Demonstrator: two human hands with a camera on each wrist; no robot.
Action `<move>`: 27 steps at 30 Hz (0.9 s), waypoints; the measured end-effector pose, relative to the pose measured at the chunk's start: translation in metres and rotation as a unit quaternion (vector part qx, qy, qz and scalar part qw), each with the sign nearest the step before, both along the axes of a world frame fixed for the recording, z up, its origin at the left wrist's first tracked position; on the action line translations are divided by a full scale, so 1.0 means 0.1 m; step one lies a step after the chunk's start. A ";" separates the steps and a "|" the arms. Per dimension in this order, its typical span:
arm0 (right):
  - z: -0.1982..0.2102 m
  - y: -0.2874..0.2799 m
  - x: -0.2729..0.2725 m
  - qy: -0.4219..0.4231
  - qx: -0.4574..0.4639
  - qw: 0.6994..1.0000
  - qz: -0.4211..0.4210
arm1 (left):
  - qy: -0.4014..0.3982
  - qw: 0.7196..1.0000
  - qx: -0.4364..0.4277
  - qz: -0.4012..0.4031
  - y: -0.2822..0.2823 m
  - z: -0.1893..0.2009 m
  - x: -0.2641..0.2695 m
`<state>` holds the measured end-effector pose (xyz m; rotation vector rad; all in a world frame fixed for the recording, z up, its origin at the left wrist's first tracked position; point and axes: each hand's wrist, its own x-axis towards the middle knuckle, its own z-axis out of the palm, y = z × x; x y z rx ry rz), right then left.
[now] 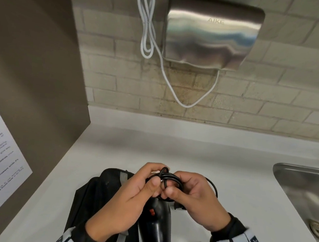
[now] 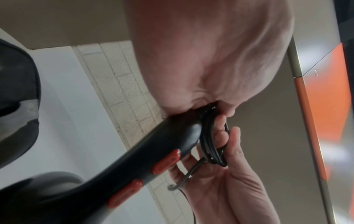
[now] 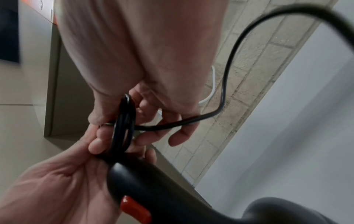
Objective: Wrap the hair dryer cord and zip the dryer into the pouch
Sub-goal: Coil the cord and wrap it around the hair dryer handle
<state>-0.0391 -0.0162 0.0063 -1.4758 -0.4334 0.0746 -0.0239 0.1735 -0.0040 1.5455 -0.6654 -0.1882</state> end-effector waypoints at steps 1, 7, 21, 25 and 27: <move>0.01 0.01 0.00 0.003 0.006 1.000 0.002 | -0.005 1.000 0.000 -0.001 -0.01 0.01 -0.01; -0.02 0.13 -0.02 0.026 0.031 0.996 -0.074 | 0.012 0.999 -0.018 0.031 -0.02 0.06 0.00; -0.29 0.38 -0.23 -0.250 -0.268 0.854 -0.369 | 0.036 0.995 -0.048 0.085 -0.08 0.03 -0.03; 0.02 0.43 -0.36 0.005 -0.066 0.963 -0.261 | -0.016 0.993 -0.002 0.120 -0.07 0.03 -0.03; 0.17 0.37 -0.39 0.125 0.053 0.975 -0.176 | -0.035 0.992 0.003 0.121 -0.06 0.03 -0.01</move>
